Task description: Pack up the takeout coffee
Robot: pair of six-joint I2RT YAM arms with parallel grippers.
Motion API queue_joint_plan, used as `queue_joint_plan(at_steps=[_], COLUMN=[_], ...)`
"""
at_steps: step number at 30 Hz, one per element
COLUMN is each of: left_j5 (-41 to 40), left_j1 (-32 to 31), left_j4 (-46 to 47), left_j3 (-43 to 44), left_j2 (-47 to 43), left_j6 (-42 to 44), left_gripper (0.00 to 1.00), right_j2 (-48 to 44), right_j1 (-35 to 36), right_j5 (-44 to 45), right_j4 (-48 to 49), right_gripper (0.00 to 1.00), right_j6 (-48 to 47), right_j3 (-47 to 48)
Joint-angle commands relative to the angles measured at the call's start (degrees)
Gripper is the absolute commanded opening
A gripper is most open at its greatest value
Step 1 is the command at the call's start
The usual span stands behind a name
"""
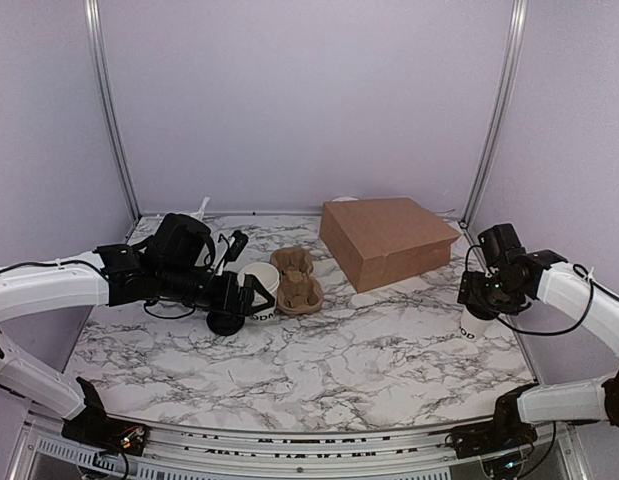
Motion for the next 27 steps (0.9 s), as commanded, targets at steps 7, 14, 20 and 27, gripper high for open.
queue_joint_plan(at_steps=[7,14,20,27], left_j5=[0.87,1.16,1.00,0.91], left_j1=[0.51,0.59,0.68,0.77], left_j4=[1.10,1.44,1.51,1.51], left_j3=[-1.28,-1.71,-2.16,-2.25], left_j2=[-1.81,-2.29,-2.98,-3.50], left_j6=[0.24,0.13,0.20,0.15], left_gripper=[0.99,0.99,0.99,0.99], right_j2=[-1.51,-2.36,-3.26,-4.28], right_j1=[-0.52,-0.52,-0.52,-0.52], right_j5=[2.43,2.64,3.24,3.82], right_j4=[-3.55,-4.55,-5.62,-7.21], right_gripper=[0.99,0.99,0.99,0.99], right_j6=[0.34,1.34,1.65,1.16], right_j3=[3.73,4.08,5.50,7.74])
